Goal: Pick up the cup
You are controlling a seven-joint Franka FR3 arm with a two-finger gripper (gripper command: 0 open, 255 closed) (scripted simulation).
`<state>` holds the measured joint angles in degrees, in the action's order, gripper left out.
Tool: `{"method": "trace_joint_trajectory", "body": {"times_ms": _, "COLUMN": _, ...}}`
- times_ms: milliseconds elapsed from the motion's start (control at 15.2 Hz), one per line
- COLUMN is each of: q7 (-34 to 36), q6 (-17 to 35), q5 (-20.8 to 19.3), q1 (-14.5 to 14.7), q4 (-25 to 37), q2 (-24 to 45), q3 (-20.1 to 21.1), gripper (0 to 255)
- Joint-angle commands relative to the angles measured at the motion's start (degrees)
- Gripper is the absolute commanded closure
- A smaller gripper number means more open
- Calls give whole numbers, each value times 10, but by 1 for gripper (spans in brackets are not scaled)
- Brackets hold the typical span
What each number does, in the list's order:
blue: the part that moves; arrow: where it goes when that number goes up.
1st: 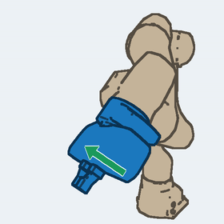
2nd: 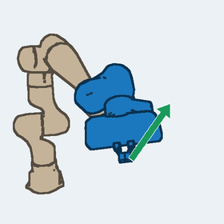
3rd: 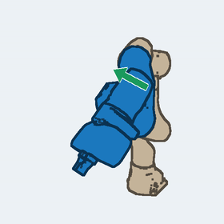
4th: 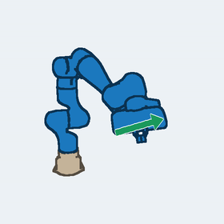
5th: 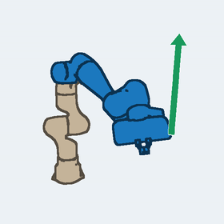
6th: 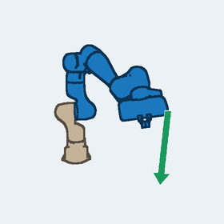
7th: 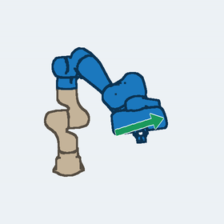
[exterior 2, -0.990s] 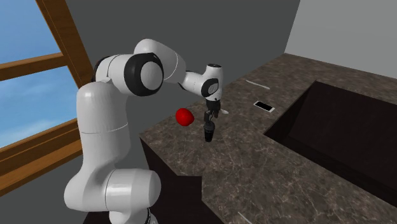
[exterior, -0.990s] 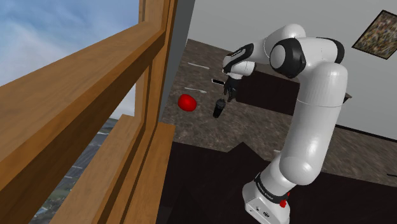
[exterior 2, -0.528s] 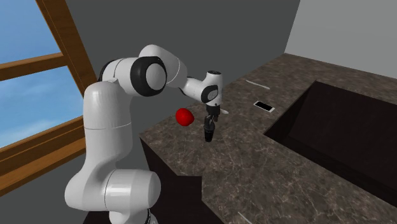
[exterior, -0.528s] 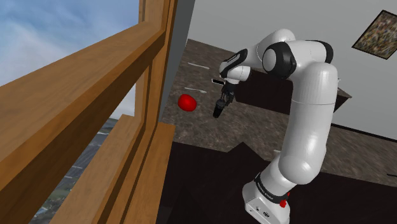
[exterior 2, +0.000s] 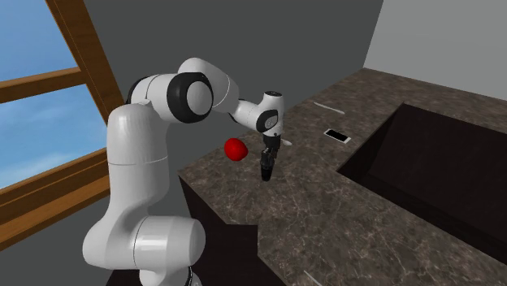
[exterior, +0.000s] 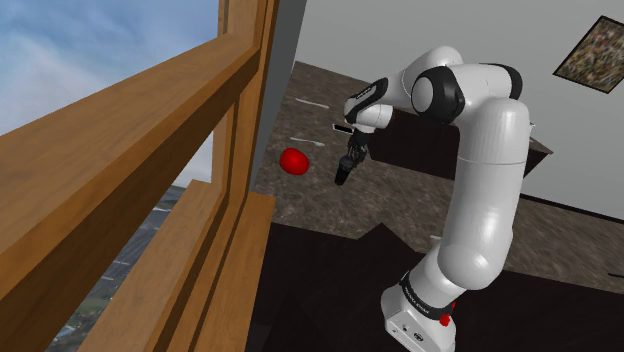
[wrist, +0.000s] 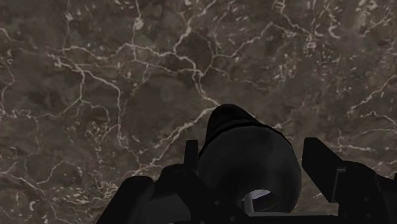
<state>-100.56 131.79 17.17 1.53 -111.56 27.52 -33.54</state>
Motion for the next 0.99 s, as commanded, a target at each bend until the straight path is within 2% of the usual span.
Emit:
{"method": "trace_joint_trajectory", "body": {"times_ms": 0, "q7": 0, "q6": 0, "q5": 0, "q1": 0, "q4": -1, "q2": 0, "q3": 0, "gripper": 255}}
{"method": "trace_joint_trajectory", "body": {"times_ms": 198, "q7": -1, "q6": 1, "q5": 1, "q1": 0, "q4": 0, "q2": 2, "q3": 1, "gripper": 255}}
{"method": "trace_joint_trajectory", "body": {"times_ms": 924, "q7": 23, "q6": -62, "q5": -40, "q1": 19, "q4": 16, "q2": -53, "q3": -25, "gripper": 255}}
